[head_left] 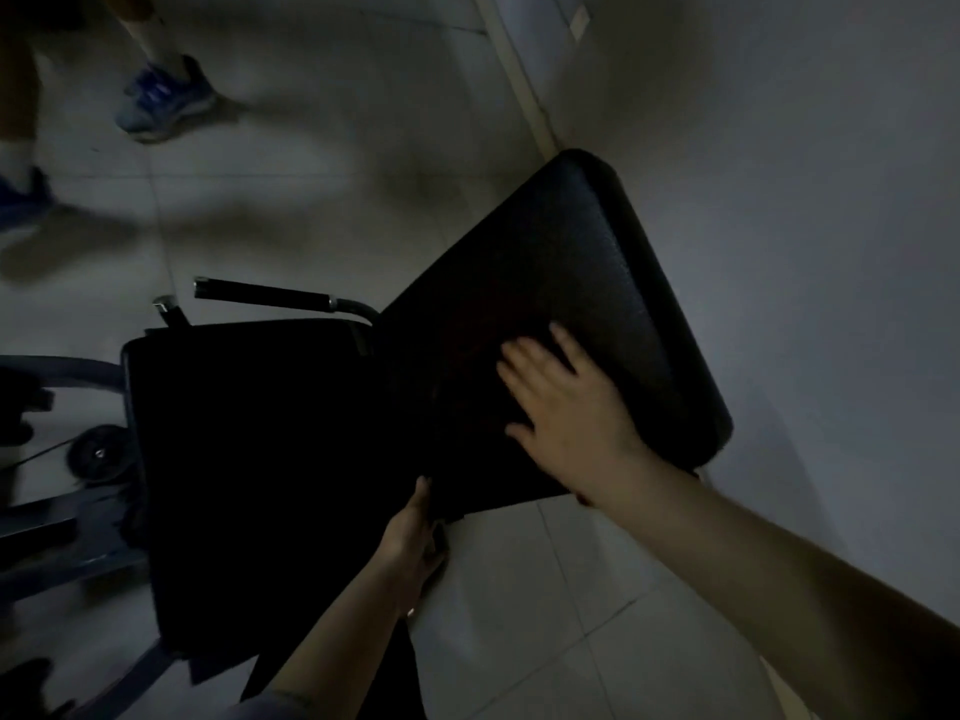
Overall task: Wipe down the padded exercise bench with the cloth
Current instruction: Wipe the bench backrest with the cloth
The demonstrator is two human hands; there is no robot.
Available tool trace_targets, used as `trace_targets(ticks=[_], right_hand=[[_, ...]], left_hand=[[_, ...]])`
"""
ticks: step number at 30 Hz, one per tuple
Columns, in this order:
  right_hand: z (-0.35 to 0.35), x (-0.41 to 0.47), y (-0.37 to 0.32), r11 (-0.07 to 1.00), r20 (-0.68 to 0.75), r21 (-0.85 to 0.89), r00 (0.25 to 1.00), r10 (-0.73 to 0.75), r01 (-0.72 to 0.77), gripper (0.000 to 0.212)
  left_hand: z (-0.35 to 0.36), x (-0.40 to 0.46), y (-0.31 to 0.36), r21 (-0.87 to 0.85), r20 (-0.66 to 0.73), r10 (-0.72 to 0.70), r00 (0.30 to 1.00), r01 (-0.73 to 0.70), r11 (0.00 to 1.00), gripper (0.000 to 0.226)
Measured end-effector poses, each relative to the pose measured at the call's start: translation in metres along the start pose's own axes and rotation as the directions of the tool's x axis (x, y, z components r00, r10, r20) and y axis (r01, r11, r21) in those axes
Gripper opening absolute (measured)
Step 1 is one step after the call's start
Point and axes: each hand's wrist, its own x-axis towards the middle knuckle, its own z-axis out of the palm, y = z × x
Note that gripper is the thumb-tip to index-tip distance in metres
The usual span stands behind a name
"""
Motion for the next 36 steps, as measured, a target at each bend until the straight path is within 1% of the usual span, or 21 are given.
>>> trace_targets(ticks=[3, 6, 7, 8, 9, 10, 11, 12, 13, 14, 15, 17, 19, 22, 25, 27, 29, 31, 32, 34, 36], right_hand=[[-0.019, 0.064, 0.038, 0.983, -0.046, -0.007, 0.982, 0.181, -0.181, 0.063], [-0.029, 0.108, 0.059, 0.937, -0.027, -0.025, 0.938, 0.347, -0.347, 0.065], [-0.03, 0.112, 0.053, 0.927, -0.021, -0.019, 0.927, 0.374, -0.374, 0.065], [-0.027, 0.108, 0.043, 0.925, -0.006, -0.005, 0.925, 0.379, -0.379, 0.066], [-0.02, 0.097, 0.024, 0.939, 0.01, 0.01, 0.939, 0.344, -0.344, 0.067], [-0.011, 0.08, -0.002, 0.964, 0.036, 0.018, 0.963, 0.266, -0.267, 0.067], [-0.002, 0.059, -0.031, 0.986, 0.081, 0.026, 0.984, 0.161, -0.164, 0.066], [0.007, 0.036, -0.056, 0.998, 0.153, 0.046, 0.987, 0.046, -0.053, 0.063], [0.012, 0.017, -0.076, 0.997, 0.217, 0.065, 0.975, -0.052, 0.039, 0.061], [0.015, 0.005, -0.088, 0.993, 0.258, 0.08, 0.96, -0.107, 0.089, 0.059], [0.017, 0.004, -0.092, 0.99, 0.26, 0.085, 0.957, -0.13, 0.111, 0.058], [0.016, 0.025, -0.08, 0.993, 0.235, 0.057, 0.965, -0.115, 0.104, 0.059], [0.007, 0.064, -0.054, 1.0, 0.175, 0.022, 0.984, -0.025, 0.022, 0.06], [-0.007, 0.137, -0.007, 0.982, 0.1, -0.042, 0.977, 0.188, -0.185, 0.064], [-0.012, 0.186, 0.001, 0.945, 0.079, -0.079, 0.943, 0.324, -0.318, 0.071], [-0.002, 0.2, -0.026, 0.944, 0.068, -0.063, 0.942, 0.328, -0.324, 0.072], [0.013, 0.189, -0.067, 0.976, 0.081, -0.051, 0.973, 0.217, -0.213, 0.072], [0.03, 0.154, -0.108, 0.998, 0.113, 0.011, 0.992, 0.057, -0.058, 0.068], [0.038, 0.132, -0.126, 0.998, 0.141, 0.052, 0.989, -0.036, 0.029, 0.065], [0.046, 0.091, -0.149, 0.976, 0.25, 0.108, 0.945, -0.212, 0.19, 0.061], [0.048, 0.083, -0.15, 0.963, 0.274, 0.085, 0.924, -0.268, 0.254, 0.059]], left_hand=[[-0.01, 0.002, 0.007, 0.016, -0.004, 0.027, 1.0, -0.027, 1.0, 0.05], [-0.024, 0.009, 0.013, 0.041, -0.01, 0.101, 0.995, -0.1, 0.994, 0.044], [-0.034, 0.012, 0.013, 0.073, -0.024, 0.145, 0.989, -0.143, 0.987, 0.043], [-0.045, 0.015, 0.014, 0.185, -0.063, 0.216, 0.974, -0.201, 0.962, 0.045], [-0.062, 0.017, 0.016, 0.385, -0.102, 0.3, 0.948, -0.241, 0.891, 0.05], [-0.082, 0.02, 0.016, 0.628, -0.135, 0.379, 0.916, -0.217, 0.747, 0.058], [-0.106, 0.023, 0.015, 0.813, -0.159, 0.455, 0.876, -0.145, 0.564, 0.067], [-0.128, 0.024, 0.015, 0.901, -0.167, 0.496, 0.852, -0.073, 0.429, 0.075], [-0.148, 0.025, 0.018, 0.924, -0.156, 0.507, 0.848, -0.056, 0.379, 0.079], [-0.167, 0.026, 0.023, 0.925, -0.126, 0.503, 0.855, -0.082, 0.371, 0.081], [-0.182, 0.026, 0.029, 0.93, -0.106, 0.496, 0.862, -0.091, 0.357, 0.081], [-0.206, 0.028, 0.04, 0.971, -0.102, 0.481, 0.871, -0.017, 0.237, 0.086], [-0.218, 0.03, 0.043, 0.99, -0.132, 0.457, 0.88, 0.097, 0.099, 0.101], [-0.228, 0.045, 0.034, 0.982, -0.149, 0.508, 0.848, 0.189, -0.028, 0.11], [-0.23, 0.053, 0.028, 0.981, -0.155, 0.529, 0.834, 0.191, -0.014, 0.109], [-0.232, 0.053, 0.028, 0.984, -0.151, 0.527, 0.836, 0.179, -0.003, 0.108], [-0.234, 0.05, 0.029, 0.987, -0.144, 0.521, 0.841, 0.161, 0.012, 0.107], [-0.236, 0.049, 0.029, 0.988, -0.142, 0.535, 0.833, 0.149, 0.03, 0.109], [-0.236, 0.05, 0.029, 0.988, -0.143, 0.541, 0.829, 0.148, 0.035, 0.11], [-0.235, 0.049, 0.028, 0.99, -0.132, 0.546, 0.827, 0.14, 0.028, 0.111], [-0.237, 0.05, 0.026, 0.989, -0.134, 0.567, 0.813, 0.15, 0.019, 0.112]])
